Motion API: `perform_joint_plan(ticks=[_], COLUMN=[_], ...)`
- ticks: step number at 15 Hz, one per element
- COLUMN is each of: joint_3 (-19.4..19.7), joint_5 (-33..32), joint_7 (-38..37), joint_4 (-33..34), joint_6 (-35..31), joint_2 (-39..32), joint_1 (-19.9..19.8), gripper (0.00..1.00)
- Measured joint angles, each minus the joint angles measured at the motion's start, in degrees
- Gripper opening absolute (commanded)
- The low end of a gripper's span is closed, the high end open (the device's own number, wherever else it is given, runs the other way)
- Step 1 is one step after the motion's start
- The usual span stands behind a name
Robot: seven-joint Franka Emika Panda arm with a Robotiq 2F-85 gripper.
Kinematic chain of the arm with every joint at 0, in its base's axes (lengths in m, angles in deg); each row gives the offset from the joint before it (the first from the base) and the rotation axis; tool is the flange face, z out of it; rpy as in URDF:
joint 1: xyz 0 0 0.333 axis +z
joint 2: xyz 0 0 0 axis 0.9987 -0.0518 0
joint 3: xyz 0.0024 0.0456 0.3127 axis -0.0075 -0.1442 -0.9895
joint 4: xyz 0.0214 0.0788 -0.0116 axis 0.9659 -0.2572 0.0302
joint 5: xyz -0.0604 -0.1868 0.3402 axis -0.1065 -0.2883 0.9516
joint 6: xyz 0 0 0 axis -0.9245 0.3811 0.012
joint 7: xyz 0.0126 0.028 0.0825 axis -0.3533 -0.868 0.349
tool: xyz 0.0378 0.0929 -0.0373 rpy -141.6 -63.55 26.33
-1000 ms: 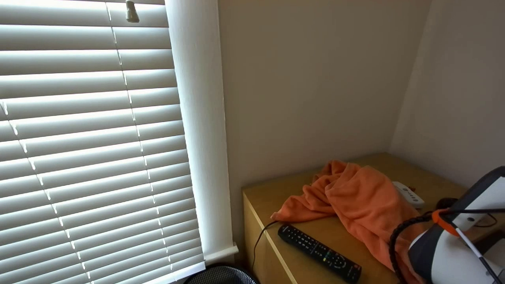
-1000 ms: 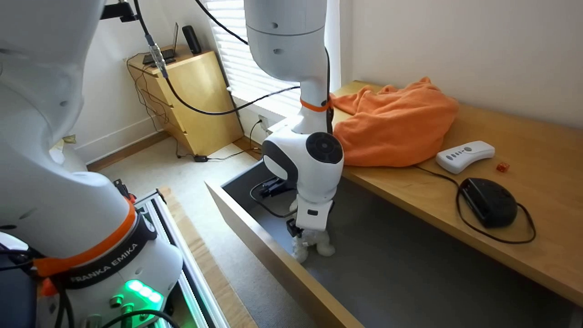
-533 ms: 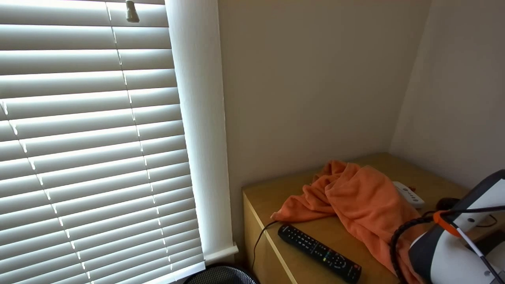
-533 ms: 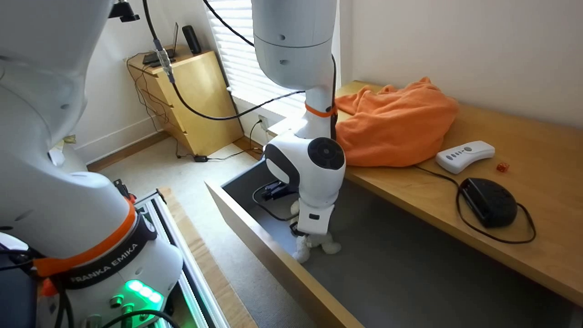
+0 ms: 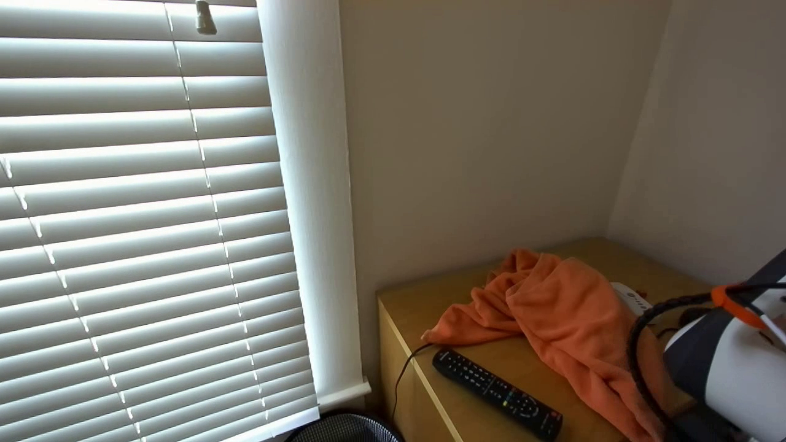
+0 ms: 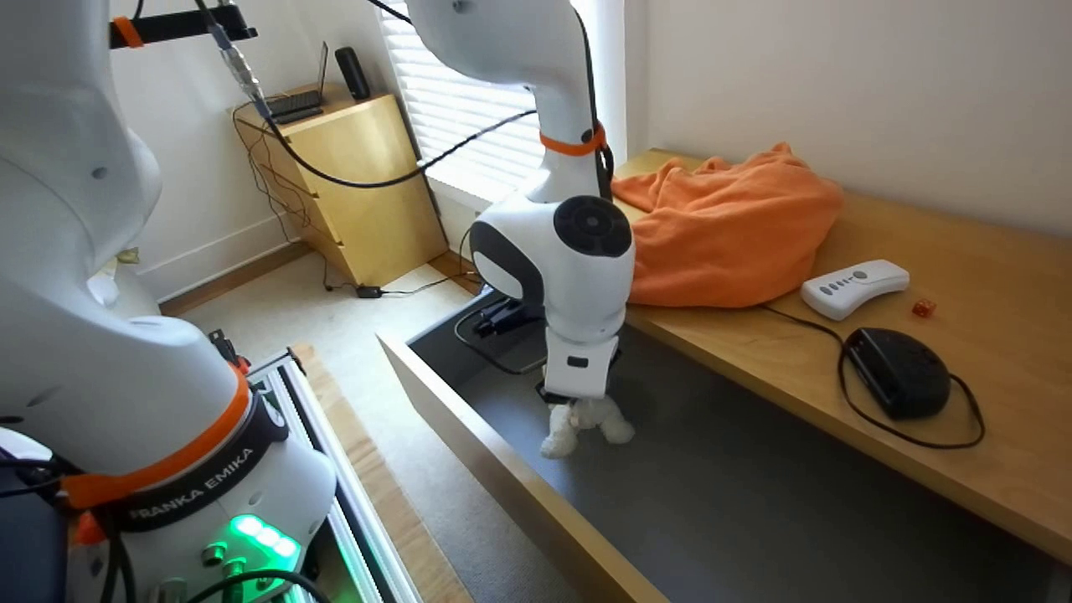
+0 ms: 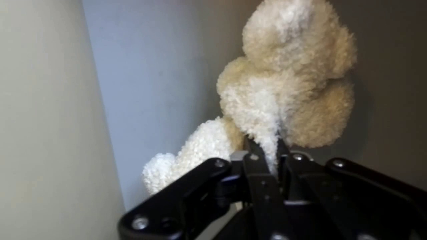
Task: Remove the toy bear from the drawer
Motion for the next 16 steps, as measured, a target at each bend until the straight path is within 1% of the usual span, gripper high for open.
perform_joint_plan(ticks=[4, 5, 6, 9, 10, 11, 13, 14, 16], joint_3=[0.7, 2.9, 5.2, 8.6, 10.0, 12.7, 19.3, 21.8, 25.9], joint_5=[-1.5, -2.1, -4.4, -16.3, -20.5, -24.2, -29.4, -31.0, -32.0], joint_7=[-1.5, -2.4, -4.1, -13.2, -16.3, -19.1, -22.7, -23.9, -26.1], joint_4=[-5.5, -6.9, -8.6, -12.8, -13.1, -12.7, -11.4, -10.8, -8.9], joint_6=[6.8, 9.7, 12.6, 20.2, 22.8, 25.9, 33.7, 38.1, 45.8], joint_2=[12.5, 15.4, 18.2, 25.5, 27.5, 29.3, 33.4, 35.8, 40.4], joint_1=[-0.2, 1.5, 2.9, 3.0, 3.0, 4.2, 7.0, 7.6, 8.0], gripper=[0.03, 0.03, 0.03, 0.03, 0.03, 0.03, 0.03, 0.03, 0.03])
